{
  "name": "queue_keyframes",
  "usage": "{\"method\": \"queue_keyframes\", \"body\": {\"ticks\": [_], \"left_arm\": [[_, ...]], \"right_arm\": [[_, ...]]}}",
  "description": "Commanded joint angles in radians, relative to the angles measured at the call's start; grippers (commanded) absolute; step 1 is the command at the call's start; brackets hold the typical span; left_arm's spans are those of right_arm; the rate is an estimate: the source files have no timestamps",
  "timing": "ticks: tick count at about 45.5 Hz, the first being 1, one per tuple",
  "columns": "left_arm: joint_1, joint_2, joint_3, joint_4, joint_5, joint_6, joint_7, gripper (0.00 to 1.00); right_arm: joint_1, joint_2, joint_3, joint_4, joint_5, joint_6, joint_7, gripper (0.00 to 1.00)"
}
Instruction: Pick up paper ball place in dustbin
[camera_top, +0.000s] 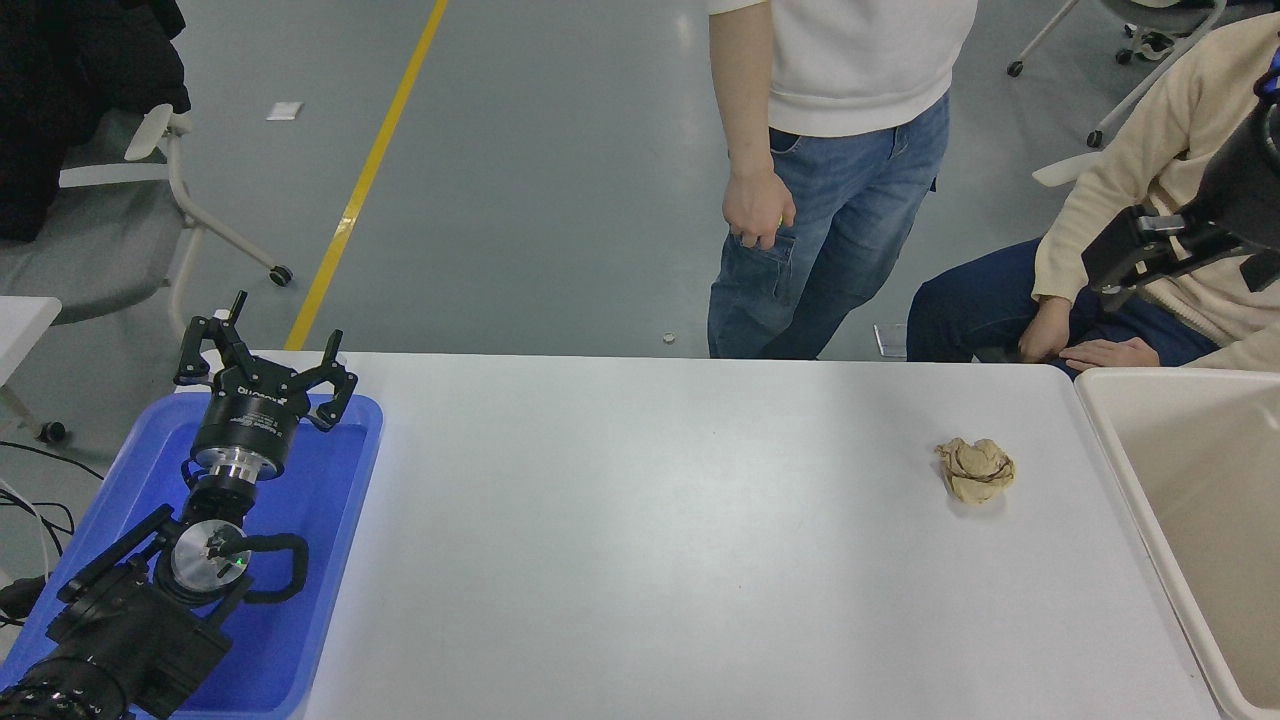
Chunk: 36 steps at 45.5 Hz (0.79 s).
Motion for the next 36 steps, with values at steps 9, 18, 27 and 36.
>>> {"method": "queue_keyframes", "body": {"ticks": [9, 18, 27, 36], "left_arm": [[-0.001, 0.0, 0.001, 0.0, 0.0, 0.0, -0.001, 1.0], [-0.001, 0.0, 0.001, -0.001, 0.0, 0.0, -0.001, 1.0], [0.0, 0.0, 0.001, 0.0, 0.0, 0.0, -0.001, 1.0], [-0.001, 0.0, 0.001, 0.0, 0.0, 0.0, -0.001, 1.0]], "right_arm": [[-0.01, 0.002, -0.006, 0.0, 0.001, 0.0, 0.0, 1.0], [-0.015, -0.001, 0.0, 0.0, 0.001, 0.0, 0.0, 1.0], [-0.009, 0.004, 0.002, 0.0, 0.0, 0.0, 0.0, 1.0], [-0.009, -0.001, 0.002, 0.0, 0.001, 0.0, 0.0, 1.0]]}}
